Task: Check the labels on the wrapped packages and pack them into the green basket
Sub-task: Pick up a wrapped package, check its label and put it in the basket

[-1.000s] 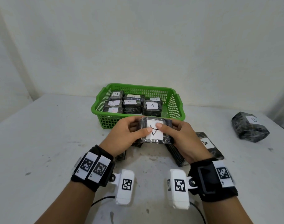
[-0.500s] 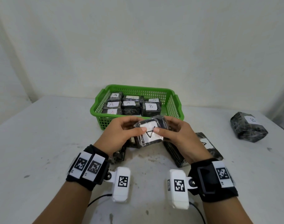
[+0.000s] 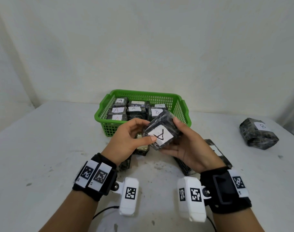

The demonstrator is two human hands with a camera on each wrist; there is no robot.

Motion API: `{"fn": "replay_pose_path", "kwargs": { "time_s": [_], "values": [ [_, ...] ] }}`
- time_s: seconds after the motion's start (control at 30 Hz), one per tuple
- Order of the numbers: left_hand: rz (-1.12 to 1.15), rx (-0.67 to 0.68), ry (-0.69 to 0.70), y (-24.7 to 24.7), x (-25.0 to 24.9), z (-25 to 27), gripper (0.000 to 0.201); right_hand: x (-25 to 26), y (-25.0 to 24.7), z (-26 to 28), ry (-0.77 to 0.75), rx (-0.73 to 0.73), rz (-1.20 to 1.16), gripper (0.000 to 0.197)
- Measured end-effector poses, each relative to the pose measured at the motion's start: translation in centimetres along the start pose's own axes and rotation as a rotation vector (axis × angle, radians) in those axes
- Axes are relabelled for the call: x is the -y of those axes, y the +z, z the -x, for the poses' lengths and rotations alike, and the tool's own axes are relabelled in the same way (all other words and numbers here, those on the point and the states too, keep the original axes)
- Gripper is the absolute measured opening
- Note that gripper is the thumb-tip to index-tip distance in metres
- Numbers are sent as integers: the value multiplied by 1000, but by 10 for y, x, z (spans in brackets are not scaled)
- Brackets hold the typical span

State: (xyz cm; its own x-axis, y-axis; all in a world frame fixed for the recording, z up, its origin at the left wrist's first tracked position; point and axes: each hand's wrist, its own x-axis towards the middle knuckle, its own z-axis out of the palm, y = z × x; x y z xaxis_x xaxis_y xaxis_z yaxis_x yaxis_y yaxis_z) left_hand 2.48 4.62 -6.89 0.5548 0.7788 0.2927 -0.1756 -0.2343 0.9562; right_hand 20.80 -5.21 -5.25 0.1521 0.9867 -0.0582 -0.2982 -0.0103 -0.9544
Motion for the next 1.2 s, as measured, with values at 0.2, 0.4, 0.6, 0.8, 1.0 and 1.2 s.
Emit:
{"fn": "replay_pose_path", "kwargs": {
  "time_s": [0.2, 0.4, 0.6, 0.8, 1.0, 1.2],
  "values": [
    [71, 81, -5, -1, -1, 0, 60, -2, -3, -3, -55, 37, -13, 61],
    [71, 89, -146, 8, -7, 3, 64, -6, -2, -3, -112, 58, 137, 47],
    [78, 67, -167, 0, -2, 1, 84, -3, 2, -2, -118, 70, 81, 43],
    [45, 49, -158, 1, -5, 1, 79, -8, -4, -7, -144, 38, 104, 52],
    [51, 116, -172, 0, -9, 3, 89, -10, -9, -13, -168, 29, 90, 105],
    [52, 35, -132, 0, -9, 2, 65, -13, -9, -14, -164, 58, 118, 116]
  ]
}}
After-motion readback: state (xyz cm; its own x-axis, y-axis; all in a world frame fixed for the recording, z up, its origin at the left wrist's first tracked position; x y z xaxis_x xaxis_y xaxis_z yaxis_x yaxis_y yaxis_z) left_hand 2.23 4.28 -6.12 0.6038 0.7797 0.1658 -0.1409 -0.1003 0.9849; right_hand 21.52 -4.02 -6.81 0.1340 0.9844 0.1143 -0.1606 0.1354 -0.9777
